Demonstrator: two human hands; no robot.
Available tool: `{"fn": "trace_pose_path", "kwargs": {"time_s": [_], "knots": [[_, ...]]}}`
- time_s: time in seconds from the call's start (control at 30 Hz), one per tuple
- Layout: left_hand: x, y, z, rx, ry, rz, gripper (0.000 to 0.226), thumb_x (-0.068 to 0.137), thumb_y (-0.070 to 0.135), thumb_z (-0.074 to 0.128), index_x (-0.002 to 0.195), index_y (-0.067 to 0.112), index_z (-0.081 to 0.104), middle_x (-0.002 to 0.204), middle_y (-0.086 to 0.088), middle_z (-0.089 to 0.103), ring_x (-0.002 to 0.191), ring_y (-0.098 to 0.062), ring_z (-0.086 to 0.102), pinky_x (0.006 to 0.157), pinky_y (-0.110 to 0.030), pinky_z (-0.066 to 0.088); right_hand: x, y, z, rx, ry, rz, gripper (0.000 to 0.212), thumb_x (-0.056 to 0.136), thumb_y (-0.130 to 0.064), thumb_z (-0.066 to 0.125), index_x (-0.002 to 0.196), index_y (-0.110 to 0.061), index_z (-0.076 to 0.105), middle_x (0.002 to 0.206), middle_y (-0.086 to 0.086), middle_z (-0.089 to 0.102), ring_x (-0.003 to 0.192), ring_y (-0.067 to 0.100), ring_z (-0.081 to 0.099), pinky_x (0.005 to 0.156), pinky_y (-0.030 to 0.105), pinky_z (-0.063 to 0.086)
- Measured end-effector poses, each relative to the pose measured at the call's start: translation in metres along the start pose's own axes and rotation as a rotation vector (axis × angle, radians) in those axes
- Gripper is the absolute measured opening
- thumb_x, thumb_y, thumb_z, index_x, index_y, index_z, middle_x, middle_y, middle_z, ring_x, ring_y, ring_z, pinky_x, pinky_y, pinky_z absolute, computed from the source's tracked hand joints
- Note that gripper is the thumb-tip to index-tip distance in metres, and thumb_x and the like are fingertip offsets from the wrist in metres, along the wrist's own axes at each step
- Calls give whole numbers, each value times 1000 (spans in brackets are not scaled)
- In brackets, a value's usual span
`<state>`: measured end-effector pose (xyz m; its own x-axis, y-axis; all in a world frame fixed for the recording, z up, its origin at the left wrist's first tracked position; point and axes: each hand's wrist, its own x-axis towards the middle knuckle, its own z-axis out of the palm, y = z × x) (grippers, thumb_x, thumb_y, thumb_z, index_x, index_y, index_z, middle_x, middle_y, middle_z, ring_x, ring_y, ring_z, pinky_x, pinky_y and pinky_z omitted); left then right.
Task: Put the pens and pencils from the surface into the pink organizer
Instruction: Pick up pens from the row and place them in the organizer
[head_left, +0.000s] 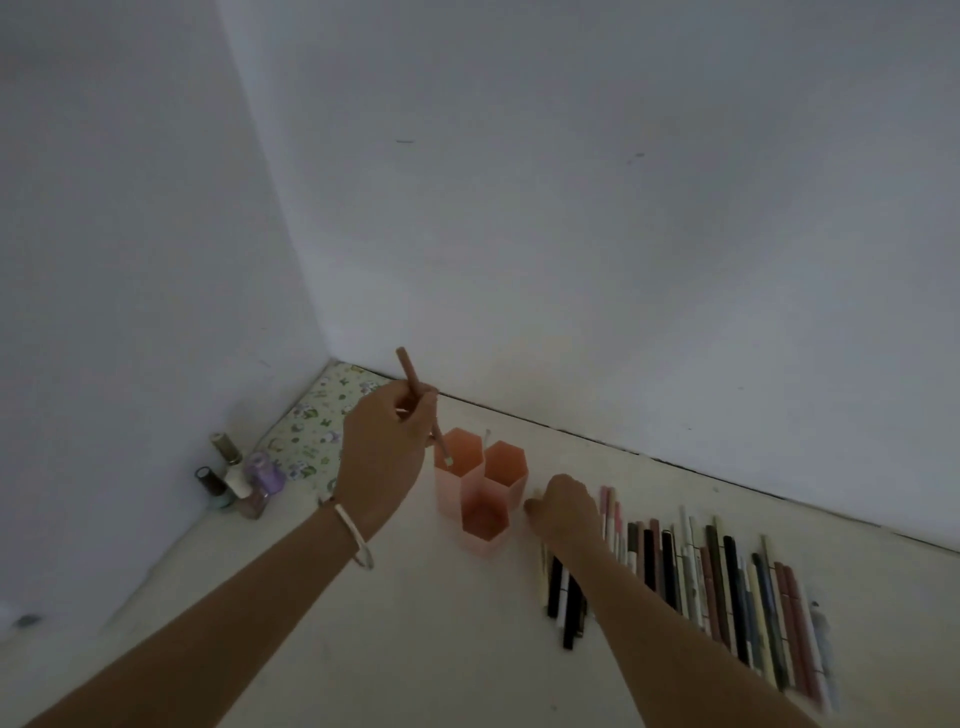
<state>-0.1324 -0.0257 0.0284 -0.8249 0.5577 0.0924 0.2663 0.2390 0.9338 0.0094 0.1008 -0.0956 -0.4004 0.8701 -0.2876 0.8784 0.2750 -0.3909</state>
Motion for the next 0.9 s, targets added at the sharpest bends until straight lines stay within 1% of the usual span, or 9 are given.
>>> {"fn": "trace_pose_path", "kwargs": {"time_s": [0.07,0.17,0.23,0.37,0.43,0.57,0.7,0.83,0.9], "knots": [[6,-4,-3,-59,12,21,12,89,9,62,93,20,61,77,0,67,69,-14,70,67,-37,61,7,-6,-23,123,10,54,25,91,-26,56,84,-3,58,81,6,56,76,23,58,64,25,40],[14,-10,3,-61,20,78,22,85,8,66,83,27,55,78,4,68,69,-1,68,65,-17,55,15,-17,-77,521,63,48,32,93,-19,53,67,-1,60,70,13,64,64,25,57,69,34,45],[14,-14,13,68,13,132,19,83,10,68,82,24,55,75,12,65,69,6,64,61,-8,49,8,-31,-109,797,173,-46,19,91,-13,52,75,-6,58,72,12,68,63,23,58,64,36,45],[13,-30,27,311,-60,124,12,83,20,66,81,25,54,77,13,64,77,-8,64,68,-29,54,-17,-63,-131,1072,432,-262,4,93,-14,53,90,-13,55,80,7,71,62,12,59,58,22,48],[14,-43,29,416,-90,117,9,82,24,66,80,24,57,80,10,63,82,-14,62,71,-31,52,-24,-72,-125,1142,474,-308,4,94,-14,53,96,-12,56,84,6,71,66,11,61,59,20,50],[17,-56,26,424,-156,85,19,79,30,70,94,21,64,97,5,61,97,-17,55,82,-27,44,-26,-72,-97,1096,518,-368,21,95,-13,52,116,-18,50,86,0,73,73,10,66,65,18,53],[22,-43,8,221,24,60,30,78,24,63,107,20,59,102,5,61,91,-13,57,79,-28,45,-27,-72,-70,940,512,-482,25,97,-14,50,117,-28,45,86,-6,72,64,4,63,57,10,48],[22,-26,-10,103,117,44,23,78,8,60,96,22,57,91,7,64,78,-12,60,68,-26,46,-29,-74,-50,791,481,-551,25,99,-17,48,115,-35,43,76,3,68,50,11,56,50,25,51],[18,-20,-11,87,101,54,24,78,5,58,93,24,56,86,9,63,75,-9,59,63,-20,43,-29,-74,-41,682,421,-554,19,99,-21,48,113,-33,43,73,1,65,53,17,56,55,37,53]]}}
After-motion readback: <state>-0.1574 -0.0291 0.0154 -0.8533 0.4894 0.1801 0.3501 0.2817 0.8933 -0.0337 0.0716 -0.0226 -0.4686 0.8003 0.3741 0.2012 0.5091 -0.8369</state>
